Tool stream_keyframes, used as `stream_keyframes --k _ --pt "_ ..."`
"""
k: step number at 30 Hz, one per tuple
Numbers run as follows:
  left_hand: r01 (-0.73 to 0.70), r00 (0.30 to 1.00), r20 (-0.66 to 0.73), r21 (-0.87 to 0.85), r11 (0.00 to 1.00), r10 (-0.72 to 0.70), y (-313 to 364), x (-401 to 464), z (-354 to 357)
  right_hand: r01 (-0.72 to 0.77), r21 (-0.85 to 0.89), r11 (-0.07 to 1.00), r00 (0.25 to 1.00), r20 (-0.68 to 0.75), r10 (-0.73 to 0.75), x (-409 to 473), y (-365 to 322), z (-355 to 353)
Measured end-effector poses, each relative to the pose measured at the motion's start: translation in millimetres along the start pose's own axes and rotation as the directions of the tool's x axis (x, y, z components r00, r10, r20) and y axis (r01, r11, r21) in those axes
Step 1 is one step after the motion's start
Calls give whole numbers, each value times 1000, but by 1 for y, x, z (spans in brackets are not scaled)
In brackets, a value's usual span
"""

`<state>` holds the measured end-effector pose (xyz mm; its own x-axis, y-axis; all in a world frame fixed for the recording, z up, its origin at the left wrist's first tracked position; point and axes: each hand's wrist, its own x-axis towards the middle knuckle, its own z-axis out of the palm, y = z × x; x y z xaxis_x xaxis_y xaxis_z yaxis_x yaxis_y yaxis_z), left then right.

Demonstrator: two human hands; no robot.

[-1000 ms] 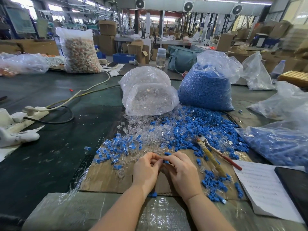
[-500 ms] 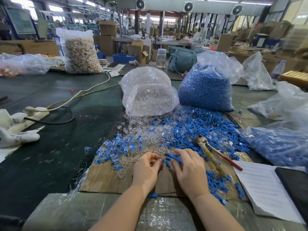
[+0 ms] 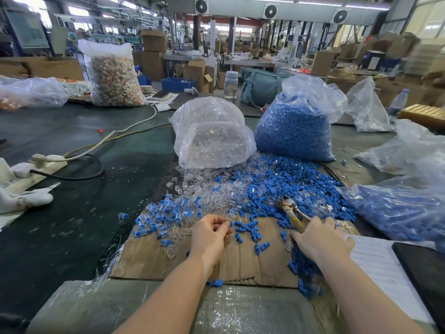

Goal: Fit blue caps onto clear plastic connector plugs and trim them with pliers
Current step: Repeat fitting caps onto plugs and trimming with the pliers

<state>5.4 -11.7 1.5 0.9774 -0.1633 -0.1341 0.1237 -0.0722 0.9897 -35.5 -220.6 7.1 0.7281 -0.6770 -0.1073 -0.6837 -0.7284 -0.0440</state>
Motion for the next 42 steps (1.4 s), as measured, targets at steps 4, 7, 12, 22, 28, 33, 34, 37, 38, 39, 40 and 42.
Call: stream_keyframes --k 4,7,12,22,28,33,34,37,38,39,40,42 --pt "8 1000 1 10 1000 -8 6 -1 0 13 71 997 999 32 -15 1 -6 -11" --pt "-14 1000 -13 116 993 16 8 -1 -2 6 143 990 999 53 -14 1 -10 -23" --pt "60 997 -51 -53 997 -63 14 4 -5 176 305 936 973 87 -212 -13 -24 -42" --pt "162 962 -148 -358 920 -228 29 21 -11 -35 807 590 704 438 -558 -70 -52 -53" --pt "178 947 -199 -334 926 -254 30 21 -17 -118 849 516 642 461 -612 -74 -58 -47" --pt "196 933 -222 -343 918 -282 33 24 -20 -128 846 518 615 478 -628 -78 -63 -46" --pt "201 931 -223 -347 916 -289 34 24 -21 -123 842 525 612 481 -628 -78 -63 -46" --pt "214 925 -228 -351 912 -305 33 26 -22 -94 828 552 606 488 -628 -80 -64 -46" --pt "216 924 -228 -354 910 -308 33 26 -22 -80 822 563 608 488 -626 -81 -65 -46" --pt "216 923 -229 -357 909 -309 33 26 -22 -72 818 571 611 489 -623 -82 -66 -46" --pt "215 923 -229 -361 907 -309 33 26 -21 -70 815 576 616 490 -617 -82 -66 -46" --pt "208 924 -232 -366 907 -305 33 25 -20 -78 813 577 627 490 -606 -80 -65 -45"
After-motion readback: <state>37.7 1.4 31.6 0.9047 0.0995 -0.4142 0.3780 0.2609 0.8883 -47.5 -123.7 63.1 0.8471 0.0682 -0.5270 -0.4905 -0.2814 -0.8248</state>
